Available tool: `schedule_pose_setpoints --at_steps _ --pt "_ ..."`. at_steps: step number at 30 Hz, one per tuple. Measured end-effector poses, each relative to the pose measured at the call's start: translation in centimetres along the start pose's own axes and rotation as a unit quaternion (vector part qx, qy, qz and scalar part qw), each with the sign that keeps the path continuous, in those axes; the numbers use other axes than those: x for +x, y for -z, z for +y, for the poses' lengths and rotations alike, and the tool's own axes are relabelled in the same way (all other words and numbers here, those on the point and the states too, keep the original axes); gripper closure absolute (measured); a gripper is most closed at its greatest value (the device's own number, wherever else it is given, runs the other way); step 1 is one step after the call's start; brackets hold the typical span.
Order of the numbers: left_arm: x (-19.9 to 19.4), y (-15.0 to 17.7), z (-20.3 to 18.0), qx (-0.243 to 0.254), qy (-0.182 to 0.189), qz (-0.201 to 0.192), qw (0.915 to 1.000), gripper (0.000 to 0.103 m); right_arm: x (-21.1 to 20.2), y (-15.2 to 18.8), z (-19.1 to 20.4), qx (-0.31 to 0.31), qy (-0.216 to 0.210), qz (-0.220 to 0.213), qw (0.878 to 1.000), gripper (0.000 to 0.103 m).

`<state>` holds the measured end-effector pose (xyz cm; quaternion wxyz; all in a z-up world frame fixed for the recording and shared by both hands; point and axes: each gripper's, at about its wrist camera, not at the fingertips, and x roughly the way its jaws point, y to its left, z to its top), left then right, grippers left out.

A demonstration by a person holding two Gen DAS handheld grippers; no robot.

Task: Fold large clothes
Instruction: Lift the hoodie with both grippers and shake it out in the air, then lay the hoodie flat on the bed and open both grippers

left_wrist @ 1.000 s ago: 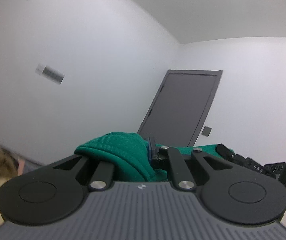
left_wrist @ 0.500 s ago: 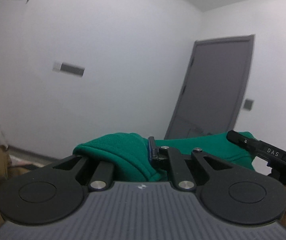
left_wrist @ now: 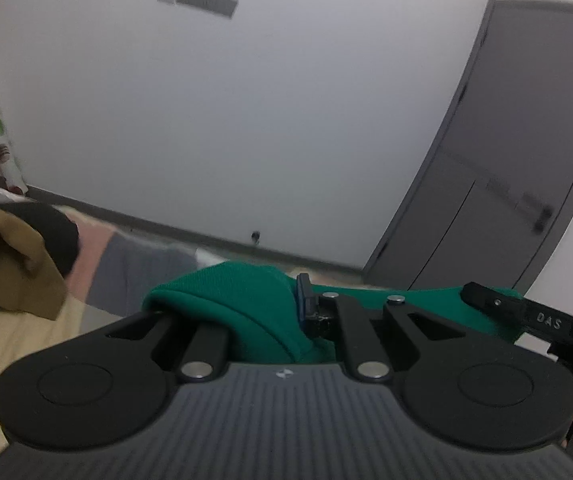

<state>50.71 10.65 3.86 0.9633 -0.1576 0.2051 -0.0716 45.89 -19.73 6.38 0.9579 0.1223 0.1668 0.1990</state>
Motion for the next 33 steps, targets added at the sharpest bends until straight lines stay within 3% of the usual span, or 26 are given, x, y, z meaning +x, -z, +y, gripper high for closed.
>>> schedule_pose_setpoints --at_steps 8,14,18,19,21,26,31,33 --pt "9.8 6.7 3.3 0.06 -0.019 0.049 0.9968 0.09 10.1 10.5 -6.8 0.075 0.031 0.059 0.995 0.091" --pt "13.1 8.8 4.1 0.063 -0.042 0.079 0.9939 0.09 12.7 12.8 -6.3 0.034 0.05 0.092 0.994 0.09" --pt "13.0 8.5 3.9 0.059 -0.046 0.087 0.9933 0.084 11.9 12.7 -7.9 0.059 0.039 0.092 0.993 0.089" --pt "12.5 8.3 3.4 0.061 -0.047 0.092 0.9928 0.081 11.5 12.5 -8.3 0.07 0.035 0.093 0.993 0.089" --pt "11.3 7.9 2.7 0.057 -0.044 0.097 0.9926 0.061 10.8 11.9 -8.3 0.078 0.032 0.097 0.992 0.081" --pt "6.5 7.2 0.2 0.064 -0.046 0.09 0.9928 0.056 7.9 10.9 -7.3 0.089 0.035 0.105 0.99 0.073" --pt "-0.5 7.5 -2.0 0.052 -0.048 0.092 0.9932 0.055 1.8 9.9 -5.2 0.079 0.041 0.089 0.992 0.058" --pt "-3.9 8.1 -3.1 0.056 -0.059 0.084 0.9932 0.037 -0.9 9.7 -4.4 0.075 0.044 0.081 0.993 0.058"
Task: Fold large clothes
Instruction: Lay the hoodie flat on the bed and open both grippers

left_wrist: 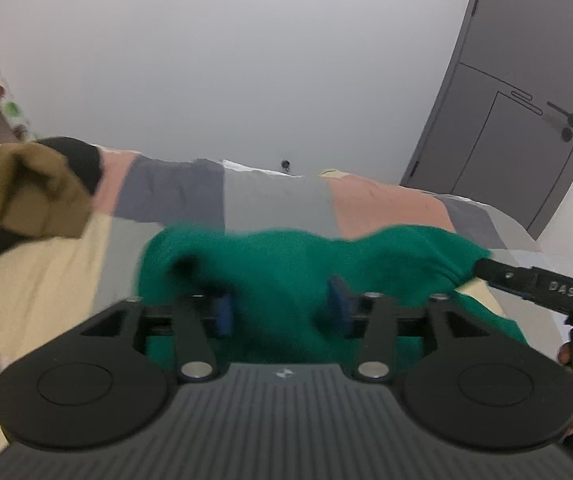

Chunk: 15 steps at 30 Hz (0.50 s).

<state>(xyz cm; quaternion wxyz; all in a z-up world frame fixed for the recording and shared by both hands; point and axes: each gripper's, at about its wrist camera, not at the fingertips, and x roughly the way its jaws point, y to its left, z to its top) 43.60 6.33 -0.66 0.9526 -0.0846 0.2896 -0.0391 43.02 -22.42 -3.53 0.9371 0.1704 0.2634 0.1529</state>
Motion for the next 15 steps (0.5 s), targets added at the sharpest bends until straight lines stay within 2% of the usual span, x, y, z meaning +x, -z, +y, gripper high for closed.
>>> schedule_pose_setpoints --at_steps 3,9,15 --pt "-5.4 2.1 -1.5 0.027 -0.018 -0.015 0.9994 0.035 -4.3 0.9 1.0 -0.007 -0.001 -0.007 1.0 0.058" --pt "-14.4 7.4 -3.7 0.019 -0.026 -0.029 0.9991 0.035 -13.6 4.4 3.0 -0.022 -0.02 -0.026 0.999 0.058" --pt "-19.8 13.1 -5.6 0.019 -0.026 -0.023 0.9992 0.035 -19.5 8.7 5.5 -0.053 -0.028 -0.019 0.998 0.058"
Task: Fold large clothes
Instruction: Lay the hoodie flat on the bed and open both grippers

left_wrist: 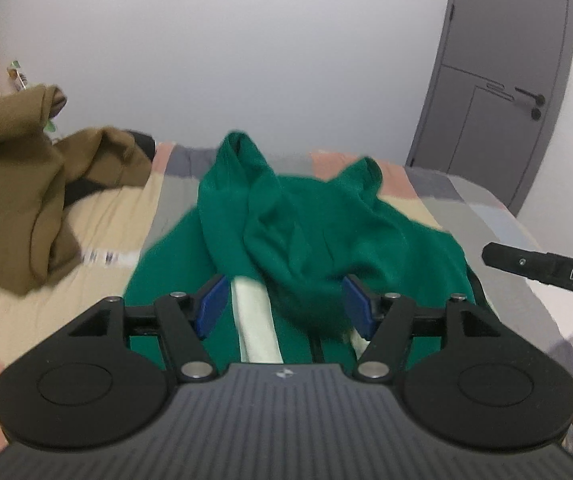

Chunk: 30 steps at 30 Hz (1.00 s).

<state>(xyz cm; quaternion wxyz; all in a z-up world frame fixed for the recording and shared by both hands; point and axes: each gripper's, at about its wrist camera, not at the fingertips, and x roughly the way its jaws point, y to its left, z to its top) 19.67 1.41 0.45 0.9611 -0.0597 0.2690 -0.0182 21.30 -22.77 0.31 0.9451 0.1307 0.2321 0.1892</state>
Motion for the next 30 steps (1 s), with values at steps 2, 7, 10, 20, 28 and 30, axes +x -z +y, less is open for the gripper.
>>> schedule_pose_setpoints --at_steps 2,7,10,20,28,30 --pt "-1.0 2.0 -0.4 0.0 -0.001 0.006 1.0 0.035 -1.2 1.4 0.9 -0.014 -0.001 0.011 1.0 0.058" --pt "-1.2 6.8 -0.6 -0.001 0.012 0.037 0.9992 0.035 -3.1 6.1 2.2 -0.026 -0.007 0.044 0.999 0.052" --pt "-0.5 8.8 -0.9 0.026 0.012 0.067 0.9974 0.035 -3.3 8.6 3.1 -0.032 -0.012 0.068 0.997 0.033" --pt "4.0 11.1 0.2 0.06 -0.015 0.123 0.9905 0.034 0.5 13.8 4.9 -0.096 -0.022 0.16 0.982 0.026" --pt "5.2 11.5 0.3 0.049 -0.029 0.134 0.9893 0.039 1.9 15.9 5.8 -0.15 -0.012 0.185 0.971 0.039" --pt "5.3 11.6 0.3 0.048 -0.03 0.136 0.9891 0.047 1.8 15.9 5.8 -0.162 0.013 0.182 0.97 0.065"
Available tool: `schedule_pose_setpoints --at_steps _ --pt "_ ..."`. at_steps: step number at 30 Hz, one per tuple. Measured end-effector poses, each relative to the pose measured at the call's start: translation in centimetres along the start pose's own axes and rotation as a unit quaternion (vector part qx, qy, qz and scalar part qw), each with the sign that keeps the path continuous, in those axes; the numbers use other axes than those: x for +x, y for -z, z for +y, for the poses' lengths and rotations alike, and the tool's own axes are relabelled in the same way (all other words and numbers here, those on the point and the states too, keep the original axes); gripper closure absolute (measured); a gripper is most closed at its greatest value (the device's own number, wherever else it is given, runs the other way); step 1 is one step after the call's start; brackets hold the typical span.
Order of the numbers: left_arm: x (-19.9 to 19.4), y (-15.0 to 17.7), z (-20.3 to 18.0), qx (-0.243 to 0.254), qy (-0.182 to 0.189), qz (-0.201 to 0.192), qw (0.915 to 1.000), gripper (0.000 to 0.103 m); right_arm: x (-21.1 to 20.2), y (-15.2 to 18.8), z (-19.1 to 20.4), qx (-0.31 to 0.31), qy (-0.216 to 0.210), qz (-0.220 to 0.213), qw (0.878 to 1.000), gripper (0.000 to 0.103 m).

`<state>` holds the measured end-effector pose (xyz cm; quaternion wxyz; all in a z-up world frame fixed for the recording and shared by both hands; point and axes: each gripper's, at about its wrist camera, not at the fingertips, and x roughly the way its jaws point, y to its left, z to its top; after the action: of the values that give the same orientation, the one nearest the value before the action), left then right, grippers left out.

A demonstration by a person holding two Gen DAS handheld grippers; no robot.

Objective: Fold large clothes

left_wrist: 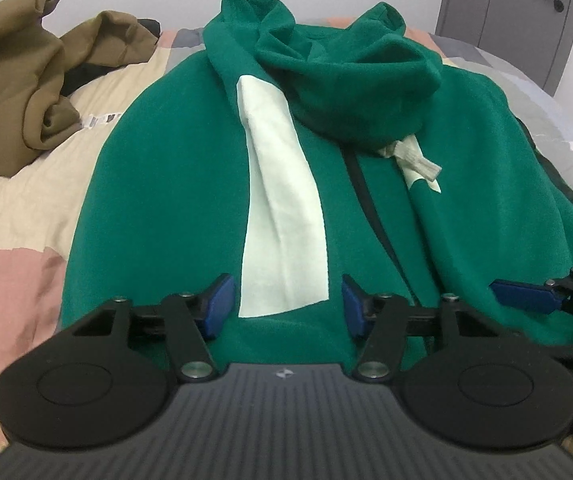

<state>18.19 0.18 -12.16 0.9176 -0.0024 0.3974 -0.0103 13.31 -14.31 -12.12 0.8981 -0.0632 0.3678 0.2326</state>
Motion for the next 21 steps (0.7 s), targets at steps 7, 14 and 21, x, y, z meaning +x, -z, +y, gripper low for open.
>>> schedule_pose_setpoints --at_steps 7,14,21 --pt "-1.3 -0.2 0.7 -0.025 0.012 -0.014 0.9995 0.089 -1.9 -0.3 -2.4 0.053 0.02 -0.021 0.998 0.09" --pt "-4.3 -1.9 6.9 -0.106 0.013 -0.045 0.9933 0.097 -6.0 -1.7 -7.5 0.112 0.079 -0.082 0.987 0.092" --pt "-5.9 -6.1 16.3 -0.189 -0.06 -0.092 0.9758 0.098 -9.8 -4.9 -15.9 0.153 0.143 -0.119 0.971 0.092"
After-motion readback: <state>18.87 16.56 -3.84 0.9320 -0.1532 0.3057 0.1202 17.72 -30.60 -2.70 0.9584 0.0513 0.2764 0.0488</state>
